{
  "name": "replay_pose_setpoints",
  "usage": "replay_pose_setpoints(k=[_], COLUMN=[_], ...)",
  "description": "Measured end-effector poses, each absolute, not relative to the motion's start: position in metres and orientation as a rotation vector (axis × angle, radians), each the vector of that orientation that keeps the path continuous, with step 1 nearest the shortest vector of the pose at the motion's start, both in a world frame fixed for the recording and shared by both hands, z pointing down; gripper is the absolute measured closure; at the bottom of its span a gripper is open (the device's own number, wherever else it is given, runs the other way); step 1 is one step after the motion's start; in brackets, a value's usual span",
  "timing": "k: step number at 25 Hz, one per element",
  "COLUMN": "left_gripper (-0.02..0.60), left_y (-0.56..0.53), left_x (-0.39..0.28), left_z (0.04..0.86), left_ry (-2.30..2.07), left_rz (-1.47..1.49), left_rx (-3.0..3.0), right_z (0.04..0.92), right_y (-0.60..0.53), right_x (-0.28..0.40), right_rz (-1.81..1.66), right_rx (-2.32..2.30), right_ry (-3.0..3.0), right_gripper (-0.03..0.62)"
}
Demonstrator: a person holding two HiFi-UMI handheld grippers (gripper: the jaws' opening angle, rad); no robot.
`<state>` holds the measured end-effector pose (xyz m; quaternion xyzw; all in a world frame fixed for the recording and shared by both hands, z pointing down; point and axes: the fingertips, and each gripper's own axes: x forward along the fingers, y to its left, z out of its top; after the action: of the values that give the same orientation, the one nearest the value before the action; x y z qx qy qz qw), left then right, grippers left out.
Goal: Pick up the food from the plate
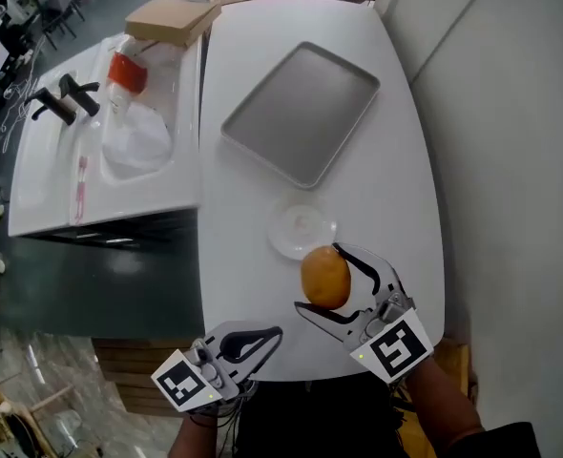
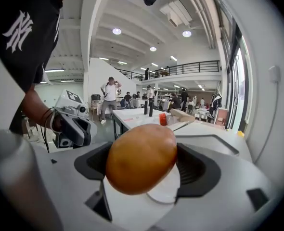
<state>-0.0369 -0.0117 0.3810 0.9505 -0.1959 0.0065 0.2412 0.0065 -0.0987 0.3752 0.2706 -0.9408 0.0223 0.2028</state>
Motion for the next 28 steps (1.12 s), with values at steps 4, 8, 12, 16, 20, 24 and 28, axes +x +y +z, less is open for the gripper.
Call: replay_pose_setpoints(k=[4, 8, 12, 16, 20, 24, 28], left_gripper=[0.576, 0.577, 0.577, 0.577, 0.577, 0.577, 0.577], left_y=[0.039, 0.097, 0.124, 0.163, 0.191, 0.213, 0.237], left_x=[-0.033, -0.034, -0.045, -0.044, -0.039, -0.043, -0.049], left_z=[0.352, 0.324, 0.298, 0.276, 0.253, 0.240, 0.234], left_ry=[-0.470, -0.399, -0.412, -0.365, -0.337, -0.373, -0.408], left_rz=[-0.013, -0.035, -0.093, -0.129, -0.186, -0.225, -0.210], left_rx=[2.689, 2.756, 2.812, 2.841, 2.931, 2.959, 2.959], right_z=[0.324, 0.279, 0.225, 0.186, 0.174, 0.188, 0.187], right_y=[-0.047, 0.016, 0.077, 0.134, 0.172, 0.203, 0.224], right_x=[0.015, 0.026, 0.019, 0.022, 0.029, 0.027, 0.024], right_rz=[0.002, 0.055, 0.011, -0.051, -0.037, 0.027, 0.124], right_rx=[0.843, 0.919, 0.821, 0.815, 0.830, 0.769, 0.725], right_ry=[-2.689, -2.766, -2.948, -2.973, -3.007, -2.991, -3.032], right_gripper=[0.178, 0.178, 0.178, 0.178, 0.178, 0.178, 0.178])
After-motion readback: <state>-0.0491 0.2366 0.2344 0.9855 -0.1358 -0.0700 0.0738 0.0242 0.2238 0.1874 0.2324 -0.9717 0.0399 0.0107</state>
